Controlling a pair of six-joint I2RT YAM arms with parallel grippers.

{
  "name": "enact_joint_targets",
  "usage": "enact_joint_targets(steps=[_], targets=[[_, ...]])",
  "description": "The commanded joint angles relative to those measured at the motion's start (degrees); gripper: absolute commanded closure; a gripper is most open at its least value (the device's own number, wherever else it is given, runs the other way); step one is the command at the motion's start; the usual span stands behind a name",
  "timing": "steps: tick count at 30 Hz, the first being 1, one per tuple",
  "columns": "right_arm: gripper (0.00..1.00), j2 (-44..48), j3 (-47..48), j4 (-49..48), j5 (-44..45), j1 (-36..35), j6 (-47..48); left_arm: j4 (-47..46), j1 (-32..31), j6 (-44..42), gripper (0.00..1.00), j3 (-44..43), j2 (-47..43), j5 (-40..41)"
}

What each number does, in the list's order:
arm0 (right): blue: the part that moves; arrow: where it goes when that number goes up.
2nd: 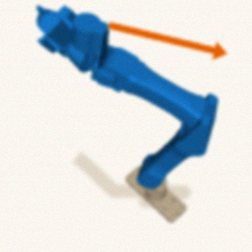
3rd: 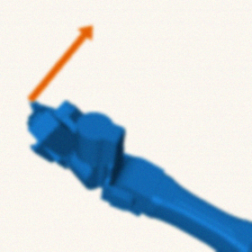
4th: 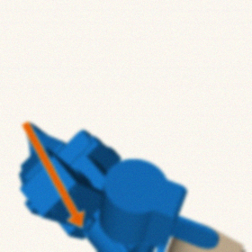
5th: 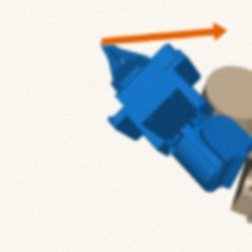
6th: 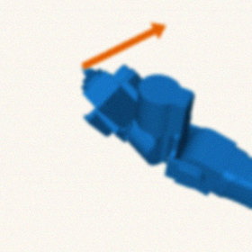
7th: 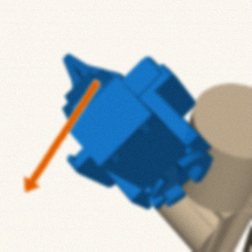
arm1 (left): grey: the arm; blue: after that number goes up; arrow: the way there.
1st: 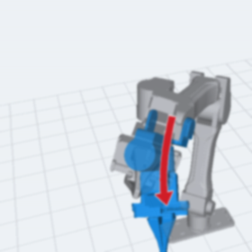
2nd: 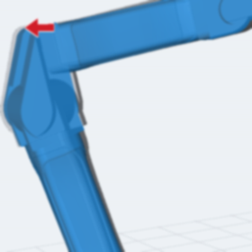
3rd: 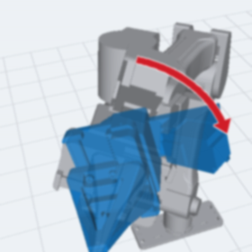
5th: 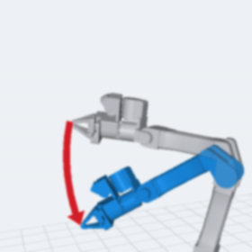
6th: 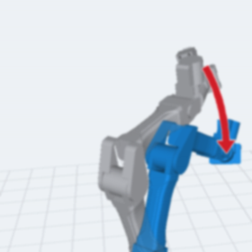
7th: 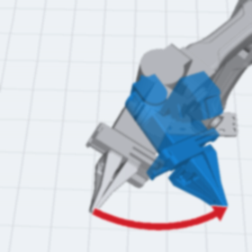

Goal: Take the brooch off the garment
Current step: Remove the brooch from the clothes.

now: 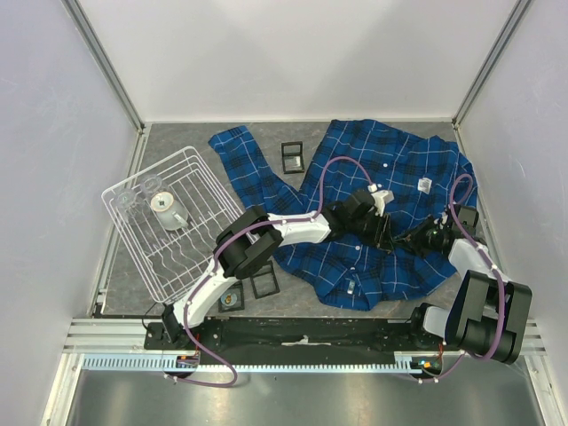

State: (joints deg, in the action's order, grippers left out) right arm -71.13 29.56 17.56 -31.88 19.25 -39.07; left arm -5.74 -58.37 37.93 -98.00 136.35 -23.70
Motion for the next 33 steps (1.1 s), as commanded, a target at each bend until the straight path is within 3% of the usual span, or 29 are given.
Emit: enact_joint_targets(steps=[1,6,9,14,27,33], targets=[[0.81,2.5,2.6,1.9,2.9,-0.3,1.8,0.1,0.0,-3.0,0.68,-0.9,-0.5,2.1],[0.76,4.4,3.8,4.3,7.4,-0.3,3.9,0.2,0.4,-3.2,0.77,0.3,-1.4,1.4],[0.72,5.0,4.3,5.5,8.8,-0.3,5.7,-0.1,0.5,-3.3,0.78,1.1,-1.4,0.6],[0.73,2.8,3.6,6.0,9.0,-0.6,6.5,-2.4,1.7,-1.8,0.79,2.6,-1.1,-2.7],[0.77,-1.7,2.2,5.1,13.6,-2.7,5.7,-8.8,4.7,4.9,0.5,5.9,-1.4,-9.5],[0.77,-1.4,1.9,5.3,14.0,-2.8,5.3,-9.8,5.6,8.5,0.49,5.0,-0.5,-11.4]])
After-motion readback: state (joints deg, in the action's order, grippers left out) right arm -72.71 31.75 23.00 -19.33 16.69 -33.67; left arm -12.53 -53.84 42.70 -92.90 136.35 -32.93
